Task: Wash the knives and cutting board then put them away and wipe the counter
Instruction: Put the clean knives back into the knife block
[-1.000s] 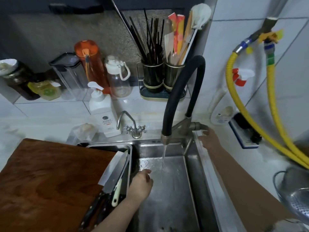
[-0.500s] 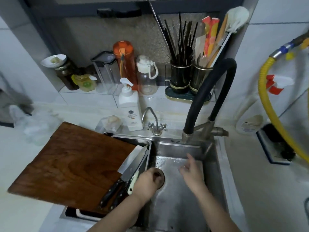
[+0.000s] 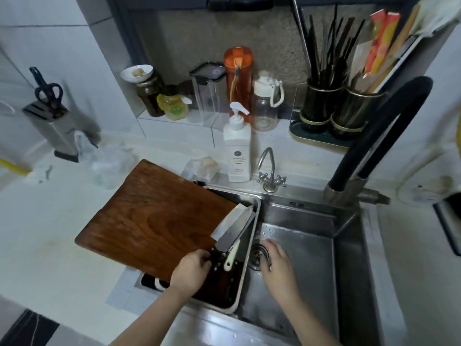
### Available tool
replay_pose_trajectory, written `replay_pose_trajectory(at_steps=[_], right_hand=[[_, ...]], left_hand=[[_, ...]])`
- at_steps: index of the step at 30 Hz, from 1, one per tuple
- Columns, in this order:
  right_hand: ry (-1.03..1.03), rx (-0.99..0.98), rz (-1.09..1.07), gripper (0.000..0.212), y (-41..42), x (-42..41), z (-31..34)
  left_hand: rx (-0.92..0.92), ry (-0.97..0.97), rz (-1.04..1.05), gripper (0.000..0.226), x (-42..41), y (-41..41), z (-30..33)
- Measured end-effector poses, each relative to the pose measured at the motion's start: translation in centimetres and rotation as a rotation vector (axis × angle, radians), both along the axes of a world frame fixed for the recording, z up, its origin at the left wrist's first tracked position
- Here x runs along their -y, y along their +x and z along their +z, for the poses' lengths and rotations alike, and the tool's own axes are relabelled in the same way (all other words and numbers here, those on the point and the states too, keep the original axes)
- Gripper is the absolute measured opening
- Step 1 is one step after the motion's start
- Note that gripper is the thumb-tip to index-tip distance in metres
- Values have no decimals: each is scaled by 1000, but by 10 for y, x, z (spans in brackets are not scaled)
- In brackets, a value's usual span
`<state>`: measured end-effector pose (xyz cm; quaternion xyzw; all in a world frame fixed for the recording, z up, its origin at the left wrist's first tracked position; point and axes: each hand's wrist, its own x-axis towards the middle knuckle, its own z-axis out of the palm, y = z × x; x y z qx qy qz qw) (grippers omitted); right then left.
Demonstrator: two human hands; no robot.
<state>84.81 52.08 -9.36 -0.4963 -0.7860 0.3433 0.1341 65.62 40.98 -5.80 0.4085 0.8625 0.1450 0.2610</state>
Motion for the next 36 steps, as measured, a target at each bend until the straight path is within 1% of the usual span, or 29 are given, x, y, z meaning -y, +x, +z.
replay_pose_trajectory(at_steps=[2,3,4,7,9,11,14,17,20,22,25,27,29,30,31,33,36], right_hand=[[-134,178,-27,34,-6,1,-4],[-174,229,-53,32,-9,4,-3],[-168,219,-77,32,-13,7,-1],[-98,91,-75,33,-37,18,12],[-123,41,-60,32,-56,30,19],[-154,84,-49,31,-72,43,17],[-216,118,-93,26,-87,62,10],[-305,116,-139,20,-98,75,9],[-461,2,-276,18,-108,82,6],[-604,-140,-435,21,-116,83,5],[-819,-368,-641,14,-131,86,14],[-880,-468,-698,9,-142,89,20],[-926,-558,-712,14,-154,91,23],[-942,-608,-711,17,-159,92,24],[-953,-647,-717,17,-165,92,24],[-957,-671,-724,14,-173,93,25],[-952,-648,-711,11,-179,95,24]], left_hand=[[-27,1,-11,31,5,-12,-2],[-52,-4,-32,30,6,-16,-2],[-80,-9,-62,30,6,-20,-3],[-137,-64,-191,29,5,-27,-6],[-169,-143,-279,31,4,-30,-8],[-208,-210,-337,34,2,-33,-10],[-258,-270,-409,39,-1,-40,-14],[-230,-278,-464,36,-6,-51,-20],[-57,-252,-415,31,-8,-64,-23],[136,-233,-358,30,-8,-73,-25],[456,-204,-223,41,-5,-84,-21],[618,-161,-132,38,-3,-90,-17],[790,-149,-55,23,0,-96,-9],[884,-148,-17,19,2,-99,-6],[965,-148,16,20,4,-101,-2],[1040,-152,56,23,8,-106,3],[1043,-166,88,19,11,-113,6]])
